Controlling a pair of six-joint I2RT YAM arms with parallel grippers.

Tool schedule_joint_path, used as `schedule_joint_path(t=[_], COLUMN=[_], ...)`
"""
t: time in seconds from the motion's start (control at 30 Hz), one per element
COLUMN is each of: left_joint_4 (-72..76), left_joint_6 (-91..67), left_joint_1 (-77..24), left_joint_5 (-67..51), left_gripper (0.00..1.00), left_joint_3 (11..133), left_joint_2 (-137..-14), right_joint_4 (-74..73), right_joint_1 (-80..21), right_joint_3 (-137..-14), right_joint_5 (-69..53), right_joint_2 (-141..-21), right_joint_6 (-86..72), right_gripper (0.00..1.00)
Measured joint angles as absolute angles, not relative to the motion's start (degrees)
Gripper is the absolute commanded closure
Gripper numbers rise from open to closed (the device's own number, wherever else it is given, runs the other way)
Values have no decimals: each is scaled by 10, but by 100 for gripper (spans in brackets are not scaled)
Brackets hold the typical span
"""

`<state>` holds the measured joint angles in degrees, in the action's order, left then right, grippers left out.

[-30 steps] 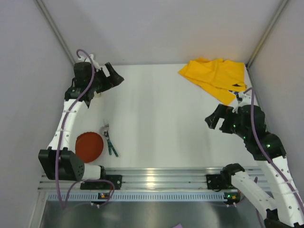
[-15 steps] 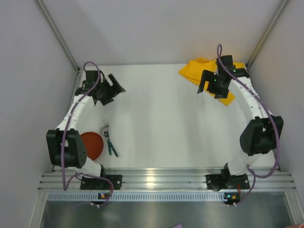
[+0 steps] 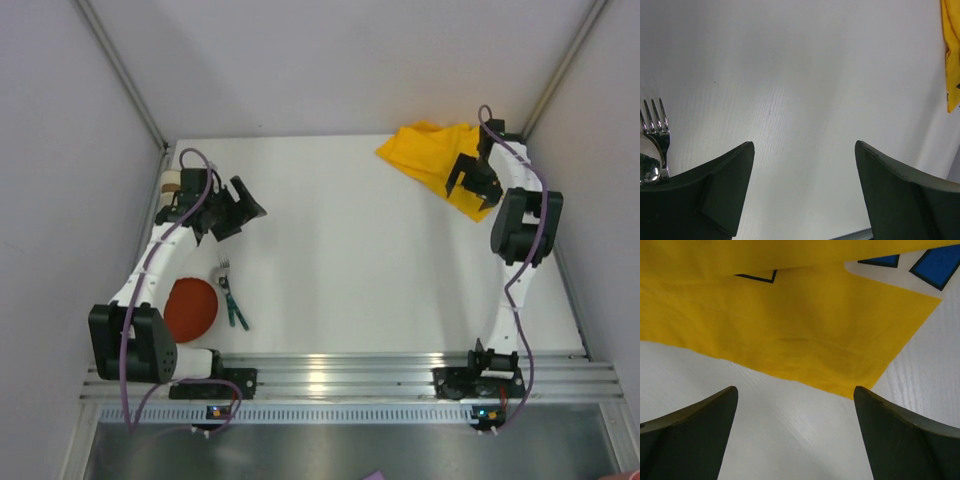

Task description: Set the dinner table for one person

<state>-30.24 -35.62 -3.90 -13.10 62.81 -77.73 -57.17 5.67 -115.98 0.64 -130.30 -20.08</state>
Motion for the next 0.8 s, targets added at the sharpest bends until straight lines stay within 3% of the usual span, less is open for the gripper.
schedule_joint_path(t=[0.13,0.23,0.27,0.43,0.47,0.57,0.8], left_joint_4=[-307,-311,-313,-316,-317,-317,-317], left_joint_6=[-355,-351,-349,-345,-345,-345,-345], left_joint_1=[-39,-39,-39,-39,-39,-39,-40], left_joint_5=[-132,-132,-132,-132,-132,-133,-139], left_gripper=[14,14,14,14,14,15,15], left_joint_3=[624,624,625,625,625,625,625], left_joint_2=[-774,-774,-774,-774,-774,-774,-774], right_joint_4=[-584,-586,-584,-583,-583,-583,-562], right_joint_1=[54,53,52,50,49,47,18], right_joint_3=[-1159,-1159,-1157,-1147,-1145,-1138,-1077], right_joint_5=[22,32,35,49,50,60,30], right_joint_2=[-1338,-1346,-1346,-1344,-1343,-1340,-1301], right_joint_6=[-196,-192,-190,-178,-176,-170,-173], right_gripper=[2,16,28,63,81,100,100])
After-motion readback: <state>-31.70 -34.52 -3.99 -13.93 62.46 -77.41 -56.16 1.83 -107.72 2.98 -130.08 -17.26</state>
